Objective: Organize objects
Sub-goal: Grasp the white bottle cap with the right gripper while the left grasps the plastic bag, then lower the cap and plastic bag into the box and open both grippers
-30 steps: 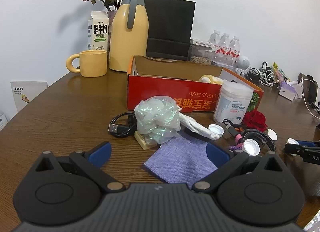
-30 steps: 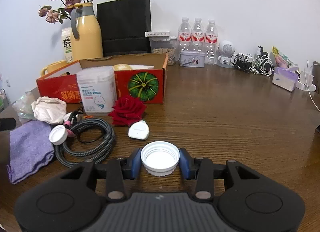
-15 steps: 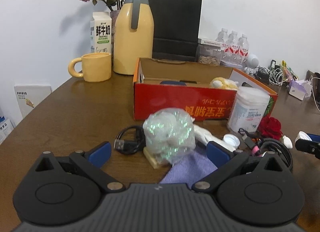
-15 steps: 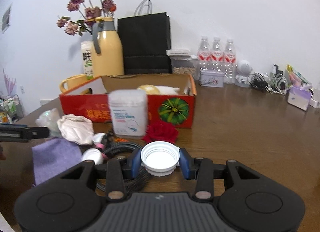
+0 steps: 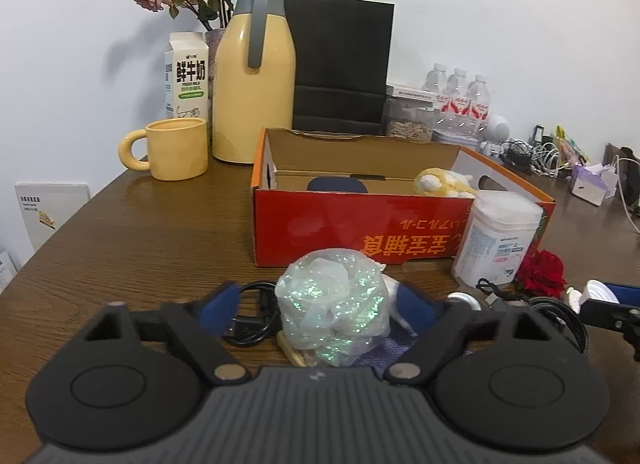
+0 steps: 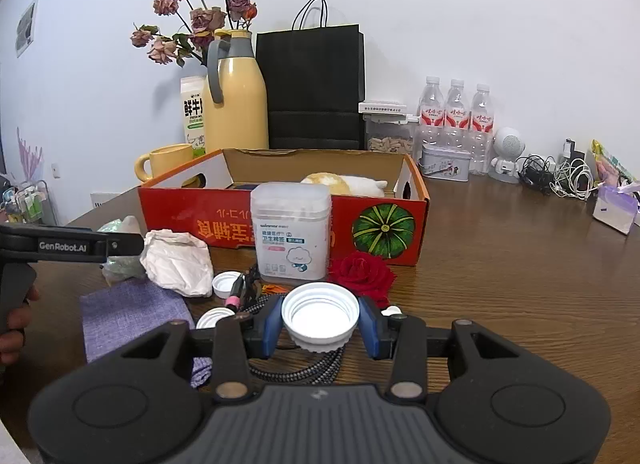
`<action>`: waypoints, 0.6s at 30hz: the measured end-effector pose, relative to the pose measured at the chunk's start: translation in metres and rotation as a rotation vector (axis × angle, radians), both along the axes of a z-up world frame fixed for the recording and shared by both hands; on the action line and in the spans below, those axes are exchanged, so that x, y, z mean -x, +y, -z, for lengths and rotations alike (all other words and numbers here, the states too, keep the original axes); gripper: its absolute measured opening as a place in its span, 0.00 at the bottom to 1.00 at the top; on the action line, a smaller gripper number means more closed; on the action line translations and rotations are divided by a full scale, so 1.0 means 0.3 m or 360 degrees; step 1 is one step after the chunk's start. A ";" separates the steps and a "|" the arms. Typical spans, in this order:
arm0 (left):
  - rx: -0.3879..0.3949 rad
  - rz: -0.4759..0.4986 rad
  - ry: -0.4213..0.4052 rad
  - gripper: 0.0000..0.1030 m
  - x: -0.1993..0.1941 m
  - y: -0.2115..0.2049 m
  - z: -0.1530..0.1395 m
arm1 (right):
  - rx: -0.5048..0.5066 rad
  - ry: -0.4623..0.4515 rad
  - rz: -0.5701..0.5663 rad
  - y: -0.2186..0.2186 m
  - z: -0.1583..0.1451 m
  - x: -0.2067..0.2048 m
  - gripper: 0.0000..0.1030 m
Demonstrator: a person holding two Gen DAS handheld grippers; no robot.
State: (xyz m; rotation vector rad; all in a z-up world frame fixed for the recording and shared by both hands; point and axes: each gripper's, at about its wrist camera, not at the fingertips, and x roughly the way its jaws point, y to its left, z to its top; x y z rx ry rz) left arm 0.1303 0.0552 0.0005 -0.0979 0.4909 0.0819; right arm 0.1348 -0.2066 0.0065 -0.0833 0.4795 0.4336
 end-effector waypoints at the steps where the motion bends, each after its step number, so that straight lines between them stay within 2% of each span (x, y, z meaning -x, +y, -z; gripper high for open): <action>1: 0.0011 0.0016 -0.0009 0.68 0.004 0.000 -0.001 | 0.0000 -0.0001 -0.0002 0.002 0.000 0.000 0.38; 4: 0.0017 0.0040 -0.0029 0.50 0.014 0.000 -0.004 | 0.0000 -0.0007 -0.0009 0.011 -0.001 0.001 0.38; 6: 0.0018 0.0043 -0.0043 0.44 0.025 -0.001 -0.006 | -0.0002 -0.0011 -0.0013 0.014 -0.004 0.002 0.38; 18: 0.0041 0.0046 -0.0165 0.41 0.060 0.000 -0.078 | -0.0028 -0.0050 -0.0010 0.006 -0.015 -0.006 0.38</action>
